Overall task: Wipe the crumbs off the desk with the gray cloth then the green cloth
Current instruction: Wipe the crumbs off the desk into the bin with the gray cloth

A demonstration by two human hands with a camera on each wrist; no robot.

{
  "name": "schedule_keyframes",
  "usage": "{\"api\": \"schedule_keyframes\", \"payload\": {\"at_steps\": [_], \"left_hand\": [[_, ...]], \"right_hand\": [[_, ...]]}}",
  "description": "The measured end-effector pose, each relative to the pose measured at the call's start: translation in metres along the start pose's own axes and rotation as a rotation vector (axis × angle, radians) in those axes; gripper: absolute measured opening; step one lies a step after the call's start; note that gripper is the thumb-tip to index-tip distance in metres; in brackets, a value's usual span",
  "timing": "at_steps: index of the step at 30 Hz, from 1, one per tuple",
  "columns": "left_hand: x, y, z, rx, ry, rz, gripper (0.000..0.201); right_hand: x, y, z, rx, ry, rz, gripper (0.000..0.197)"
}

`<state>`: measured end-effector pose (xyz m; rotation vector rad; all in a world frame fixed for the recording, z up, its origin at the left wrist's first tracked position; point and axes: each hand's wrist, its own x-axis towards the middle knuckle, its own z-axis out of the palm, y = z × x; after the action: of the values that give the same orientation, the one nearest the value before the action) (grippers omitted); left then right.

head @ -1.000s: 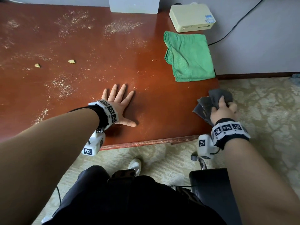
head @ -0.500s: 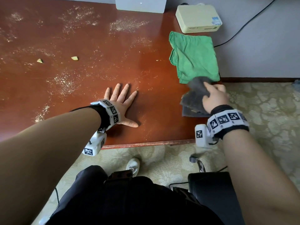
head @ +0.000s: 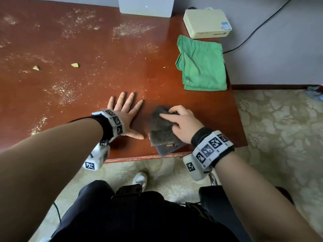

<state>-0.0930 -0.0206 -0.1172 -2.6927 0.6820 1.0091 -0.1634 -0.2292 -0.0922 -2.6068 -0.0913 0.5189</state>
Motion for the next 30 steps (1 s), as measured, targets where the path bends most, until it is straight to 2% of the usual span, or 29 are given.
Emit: {"api": "schedule_keyframes", "payload": {"at_steps": [2, 4, 6, 7, 8, 9, 12, 14, 15, 16, 18, 19, 21, 22, 23, 24, 25, 27, 30], "left_hand": [[0.000, -0.001, 0.000, -0.005, 0.000, 0.005, 0.126], [0.000, -0.002, 0.001, -0.006, 0.002, 0.006, 0.126], [0.000, -0.002, 0.002, -0.004, 0.003, 0.005, 0.125], [0.001, -0.002, 0.002, -0.002, 0.005, 0.005, 0.125], [0.001, -0.002, 0.003, 0.000, 0.005, 0.004, 0.125], [0.001, -0.002, 0.003, 0.000, 0.006, 0.004, 0.125], [0.001, -0.002, 0.003, -0.002, 0.011, 0.011, 0.125], [0.000, -0.002, 0.003, -0.001, 0.018, 0.017, 0.124], [0.000, -0.002, 0.003, 0.004, 0.021, 0.017, 0.123], [-0.001, -0.003, 0.004, 0.006, 0.020, 0.017, 0.122], [-0.002, -0.003, 0.005, 0.005, 0.017, 0.016, 0.119], [-0.002, -0.003, 0.006, 0.007, 0.017, 0.015, 0.118], [-0.002, -0.003, 0.009, 0.010, 0.023, 0.016, 0.116], [-0.002, -0.003, 0.010, 0.011, 0.027, 0.016, 0.115], [-0.002, -0.003, 0.010, 0.012, 0.029, 0.017, 0.115], [-0.003, -0.004, 0.011, 0.012, 0.031, 0.019, 0.114], [-0.002, -0.004, 0.011, 0.012, 0.033, 0.020, 0.114], [-0.002, -0.004, 0.011, 0.014, 0.037, 0.019, 0.114], [-0.004, -0.004, 0.010, 0.008, 0.028, 0.019, 0.113]], "right_hand": [[-0.008, 0.030, -0.020, 0.028, 0.212, 0.172, 0.053], [-0.015, 0.064, -0.033, 0.009, 0.340, 0.502, 0.053], [-0.023, 0.082, -0.031, 0.030, 0.317, 0.792, 0.052], [-0.027, 0.081, -0.026, 0.048, 0.294, 0.842, 0.053], [-0.029, 0.075, -0.019, 0.041, 0.277, 0.815, 0.054], [-0.032, 0.066, -0.010, 0.015, 0.267, 0.726, 0.055], [-0.035, 0.026, 0.019, -0.065, 0.135, 0.331, 0.058], [-0.035, 0.008, 0.029, -0.074, 0.038, 0.134, 0.058], [-0.035, 0.008, 0.025, -0.046, 0.053, 0.106, 0.057], [-0.033, 0.013, 0.017, -0.013, 0.127, 0.128, 0.057], [-0.033, 0.040, 0.000, 0.002, 0.352, 0.295, 0.056], [-0.035, 0.058, -0.009, 0.012, 0.428, 0.452, 0.055], [-0.042, 0.084, -0.022, 0.096, 0.439, 0.847, 0.056], [-0.045, 0.091, -0.024, 0.145, 0.389, 1.005, 0.057], [-0.047, 0.092, -0.022, 0.166, 0.334, 1.090, 0.057], [-0.049, 0.087, -0.017, 0.153, 0.294, 1.102, 0.058], [-0.051, 0.079, -0.011, 0.108, 0.282, 1.051, 0.059], [-0.054, 0.055, 0.008, 0.007, 0.277, 0.801, 0.061], [-0.054, 0.008, 0.036, -0.054, 0.107, 0.402, 0.062]]}}
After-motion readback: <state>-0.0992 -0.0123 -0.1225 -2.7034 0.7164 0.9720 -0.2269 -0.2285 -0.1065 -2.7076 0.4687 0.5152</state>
